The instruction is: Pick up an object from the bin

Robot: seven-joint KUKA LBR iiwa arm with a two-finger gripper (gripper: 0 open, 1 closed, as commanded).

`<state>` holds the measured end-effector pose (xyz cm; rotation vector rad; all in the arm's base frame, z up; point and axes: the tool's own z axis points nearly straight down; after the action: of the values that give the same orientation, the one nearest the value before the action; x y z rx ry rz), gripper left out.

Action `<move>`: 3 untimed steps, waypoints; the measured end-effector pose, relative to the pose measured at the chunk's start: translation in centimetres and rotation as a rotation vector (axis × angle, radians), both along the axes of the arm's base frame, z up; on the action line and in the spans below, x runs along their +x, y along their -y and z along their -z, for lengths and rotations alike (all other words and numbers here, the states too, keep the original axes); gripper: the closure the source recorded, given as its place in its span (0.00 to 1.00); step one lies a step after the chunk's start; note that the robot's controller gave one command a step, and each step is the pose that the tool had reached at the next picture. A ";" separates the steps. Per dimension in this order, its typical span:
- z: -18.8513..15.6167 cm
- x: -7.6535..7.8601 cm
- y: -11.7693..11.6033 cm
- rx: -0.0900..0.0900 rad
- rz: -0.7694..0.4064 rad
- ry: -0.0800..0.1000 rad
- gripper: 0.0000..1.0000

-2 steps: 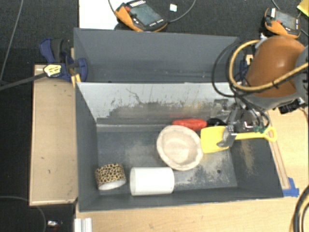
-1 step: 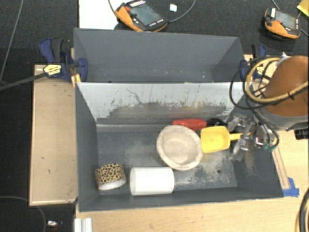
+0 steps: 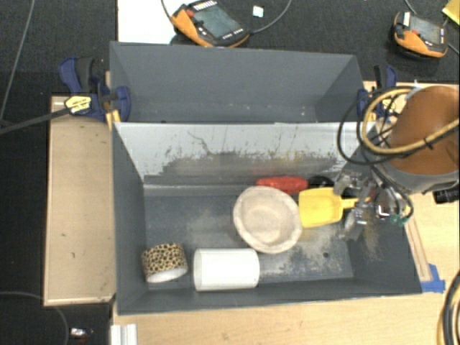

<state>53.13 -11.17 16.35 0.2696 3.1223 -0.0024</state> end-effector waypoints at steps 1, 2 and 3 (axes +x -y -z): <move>-1.0 -3.6 -2.1 -0.002 -0.257 0.000 0.00; 4.7 -4.0 3.7 0.002 -0.100 0.000 0.00; 4.5 -4.0 3.4 0.000 -0.138 0.001 0.00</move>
Offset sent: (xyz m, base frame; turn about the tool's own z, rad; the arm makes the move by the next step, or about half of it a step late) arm -0.0413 -0.0367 -0.0466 -0.1037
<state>49.18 -14.61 11.81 0.0541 3.1324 -0.0014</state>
